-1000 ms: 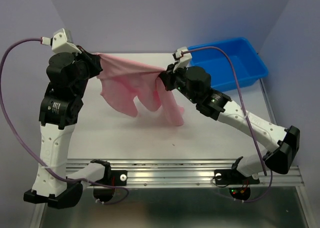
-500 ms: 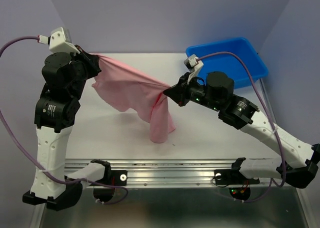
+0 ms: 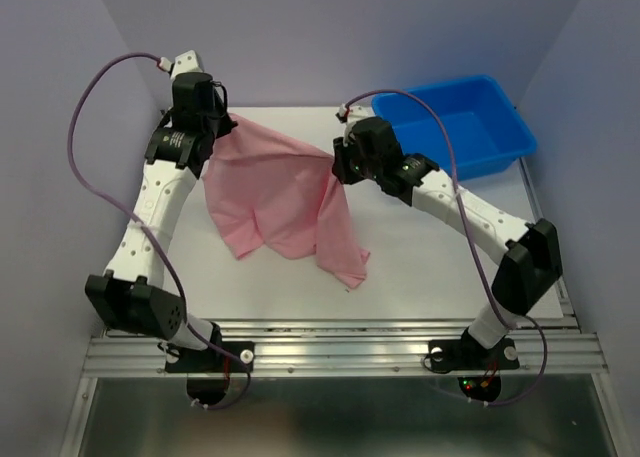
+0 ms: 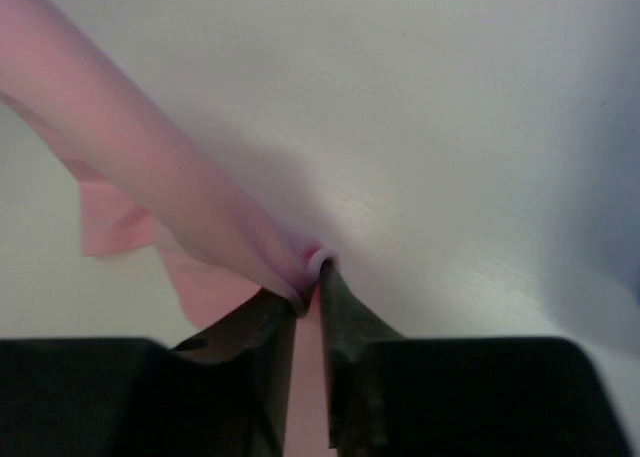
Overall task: Roll the t-shirts
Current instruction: Move the bin to the center of the board, then flatten out the T-shirt at the center of the board.
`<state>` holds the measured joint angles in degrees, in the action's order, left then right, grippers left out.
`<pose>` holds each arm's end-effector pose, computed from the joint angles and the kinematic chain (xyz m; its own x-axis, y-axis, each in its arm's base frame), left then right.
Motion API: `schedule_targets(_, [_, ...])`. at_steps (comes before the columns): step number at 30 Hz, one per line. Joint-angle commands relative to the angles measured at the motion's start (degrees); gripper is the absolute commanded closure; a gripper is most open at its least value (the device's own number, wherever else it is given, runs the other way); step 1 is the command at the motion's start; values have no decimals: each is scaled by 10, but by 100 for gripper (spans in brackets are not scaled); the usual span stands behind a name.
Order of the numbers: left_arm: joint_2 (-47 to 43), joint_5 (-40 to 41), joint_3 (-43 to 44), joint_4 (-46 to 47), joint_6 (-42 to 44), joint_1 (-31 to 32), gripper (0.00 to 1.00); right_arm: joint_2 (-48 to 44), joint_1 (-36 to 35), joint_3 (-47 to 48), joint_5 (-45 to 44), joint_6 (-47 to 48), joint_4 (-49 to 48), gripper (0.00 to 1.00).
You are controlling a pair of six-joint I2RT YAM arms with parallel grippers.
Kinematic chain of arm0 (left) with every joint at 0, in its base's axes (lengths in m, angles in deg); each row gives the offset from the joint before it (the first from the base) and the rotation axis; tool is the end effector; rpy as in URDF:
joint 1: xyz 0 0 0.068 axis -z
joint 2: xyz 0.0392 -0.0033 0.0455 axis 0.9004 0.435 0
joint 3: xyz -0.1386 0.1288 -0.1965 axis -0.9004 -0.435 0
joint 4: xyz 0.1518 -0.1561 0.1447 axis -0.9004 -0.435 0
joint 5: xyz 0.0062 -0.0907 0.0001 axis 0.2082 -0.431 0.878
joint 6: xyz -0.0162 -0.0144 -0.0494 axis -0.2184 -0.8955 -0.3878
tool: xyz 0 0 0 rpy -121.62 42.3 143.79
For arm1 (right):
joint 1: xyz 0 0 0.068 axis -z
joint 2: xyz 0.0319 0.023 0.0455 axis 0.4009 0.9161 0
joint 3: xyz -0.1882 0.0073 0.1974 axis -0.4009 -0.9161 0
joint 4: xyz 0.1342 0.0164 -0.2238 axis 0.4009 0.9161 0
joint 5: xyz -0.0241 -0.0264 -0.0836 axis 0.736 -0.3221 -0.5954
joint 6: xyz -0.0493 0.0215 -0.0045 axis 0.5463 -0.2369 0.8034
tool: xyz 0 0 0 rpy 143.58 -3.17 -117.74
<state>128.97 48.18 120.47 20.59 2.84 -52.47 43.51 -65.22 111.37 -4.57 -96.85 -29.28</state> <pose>0.3032 -0.0553 0.4557 -0.2565 -0.3292 -0.9087 -0.1076 0.9441 -0.3117 0.2826 0.2470 0.3471 -0.4859 -0.1534 -0.8604 -0.5183 0.8433 0.1424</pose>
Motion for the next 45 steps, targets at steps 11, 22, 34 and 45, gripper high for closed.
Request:
schedule_targets(11, [242,-25,142,-8,24,-38,8,88,53,86,42,-20,24,7])
schedule_targets(22, [33,-7,-227,17,-31,-52,9,-1,-46,-155,-23,-129,15,12])
schedule_targets(34, [-44,-2,-467,18,-211,-53,1,-13,-76,-196,-47,-156,-2,11])
schedule_targets(45, [18,-8,-511,84,-235,-53,20,11,-76,-187,-80,-152,6,7])
